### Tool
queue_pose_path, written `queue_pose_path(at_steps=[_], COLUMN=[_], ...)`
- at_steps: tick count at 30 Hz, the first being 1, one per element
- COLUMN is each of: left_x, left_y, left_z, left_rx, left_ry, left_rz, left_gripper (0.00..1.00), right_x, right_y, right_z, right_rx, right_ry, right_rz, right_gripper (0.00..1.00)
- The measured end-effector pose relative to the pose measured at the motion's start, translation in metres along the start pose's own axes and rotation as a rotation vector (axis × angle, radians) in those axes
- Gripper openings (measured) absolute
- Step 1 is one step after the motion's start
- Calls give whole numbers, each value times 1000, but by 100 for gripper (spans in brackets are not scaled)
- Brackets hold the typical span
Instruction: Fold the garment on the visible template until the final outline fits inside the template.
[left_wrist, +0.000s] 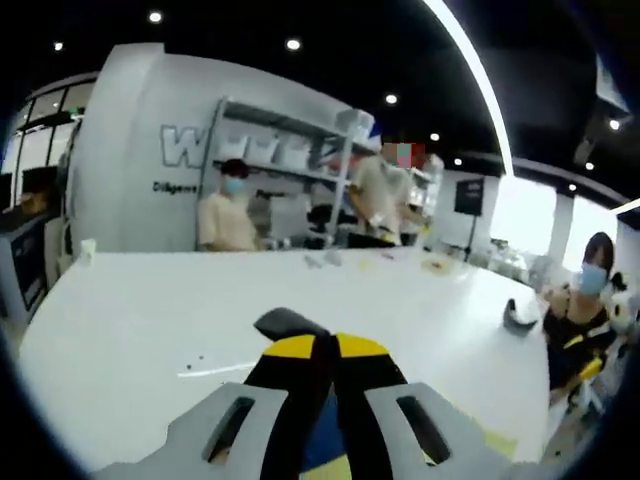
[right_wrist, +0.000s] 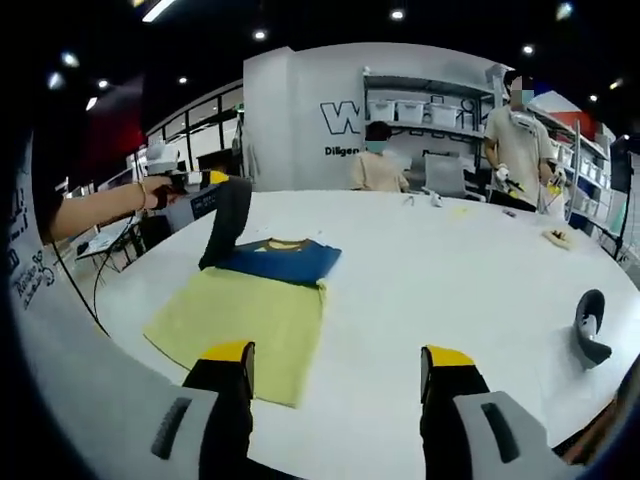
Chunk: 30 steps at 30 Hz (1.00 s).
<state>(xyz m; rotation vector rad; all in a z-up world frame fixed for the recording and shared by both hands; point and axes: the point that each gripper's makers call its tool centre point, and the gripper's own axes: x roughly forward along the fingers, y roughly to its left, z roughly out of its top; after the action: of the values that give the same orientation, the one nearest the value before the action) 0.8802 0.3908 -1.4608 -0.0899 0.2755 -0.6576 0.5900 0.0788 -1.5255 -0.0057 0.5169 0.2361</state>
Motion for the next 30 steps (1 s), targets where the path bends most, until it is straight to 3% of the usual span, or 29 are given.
queue_pose_path(at_steps=[5, 10, 12, 13, 16, 19, 23, 26, 27, 30], left_x=[18, 34, 38, 42, 51, 56, 66, 68, 69, 69], left_y=[-20, -39, -40, -36, -45, -39, -43, -55, -55, -56], left_z=[-24, -58, -68, -84, -92, -117, -132, -133, -141, -142], left_rx=[6, 18, 18, 13, 10, 79, 58, 72, 85, 91], left_ry=[53, 129, 146, 170, 186, 254, 271, 292, 302, 304], left_rz=[-26, -61, -60, -64, -74, -32, -33, -39, -40, -40], left_gripper=[2, 2, 2, 2, 3, 3, 3, 3, 3, 3], right_x=[-10, -20, -21, -22, -22, -23, -25, -26, -26, -27], right_y=[-10, -22, -24, -24, -25, -24, -26, -28, -27, -26], right_z=[-2, -5, -6, -6, -7, -8, -10, -12, -12, -12], right_rx=[8, 22, 27, 29, 35, 41, 50, 55, 56, 57], right_ry=[0, 3, 4, 5, 3, 3, 3, 5, 7, 8], right_rz=[-26, -63, -70, -72, -77, -78, -88, -92, -94, -95], right_gripper=[64, 64, 64, 64, 64, 63, 63, 64, 64, 63])
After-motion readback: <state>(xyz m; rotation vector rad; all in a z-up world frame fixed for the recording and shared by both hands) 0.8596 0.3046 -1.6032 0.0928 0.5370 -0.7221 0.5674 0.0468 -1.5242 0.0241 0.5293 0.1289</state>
